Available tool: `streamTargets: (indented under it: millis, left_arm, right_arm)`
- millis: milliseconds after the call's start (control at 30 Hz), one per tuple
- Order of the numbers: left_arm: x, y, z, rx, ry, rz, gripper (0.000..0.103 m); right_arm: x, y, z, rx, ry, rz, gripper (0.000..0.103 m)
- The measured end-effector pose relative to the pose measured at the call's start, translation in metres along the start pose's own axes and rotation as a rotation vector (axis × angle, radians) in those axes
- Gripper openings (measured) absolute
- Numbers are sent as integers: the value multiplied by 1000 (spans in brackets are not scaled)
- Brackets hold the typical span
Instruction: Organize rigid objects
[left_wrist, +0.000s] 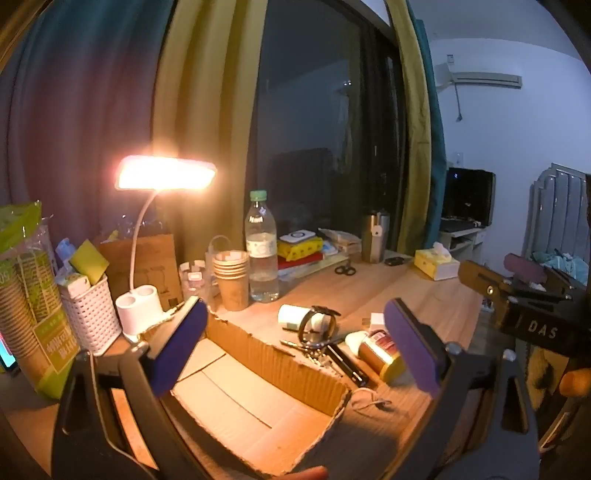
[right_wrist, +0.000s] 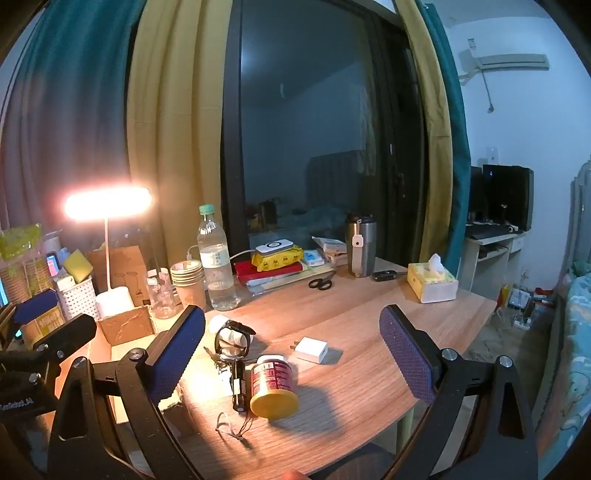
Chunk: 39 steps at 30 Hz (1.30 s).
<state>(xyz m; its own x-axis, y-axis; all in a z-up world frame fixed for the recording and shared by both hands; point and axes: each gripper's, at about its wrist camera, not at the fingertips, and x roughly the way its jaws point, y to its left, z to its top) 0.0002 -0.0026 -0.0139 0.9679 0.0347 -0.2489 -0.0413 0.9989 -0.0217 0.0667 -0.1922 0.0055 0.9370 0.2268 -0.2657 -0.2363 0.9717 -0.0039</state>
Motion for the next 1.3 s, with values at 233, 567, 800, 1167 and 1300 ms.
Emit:
streamTargets:
  millis: [233, 567, 800, 1167, 1300]
  left_arm:
    - [-6, 4, 6, -15, -8, 19, 97]
    - [0, 9, 9, -31, 9, 29, 97]
    - [3, 13, 9, -44, 25, 30, 97]
    - [2, 16, 9, -52, 23, 35, 97]
    - [2, 18, 8, -68, 30, 40, 97]
  right_arm:
    - [3, 6, 1, 1, -1, 4, 97]
    - [-2, 4, 0, -3, -2, 16, 97]
    - [-4, 5, 0, -5, -2, 17, 97]
    - [-4, 5, -2, -8, 1, 18, 97]
    - [-5, 6, -3, -7, 3, 19, 97]
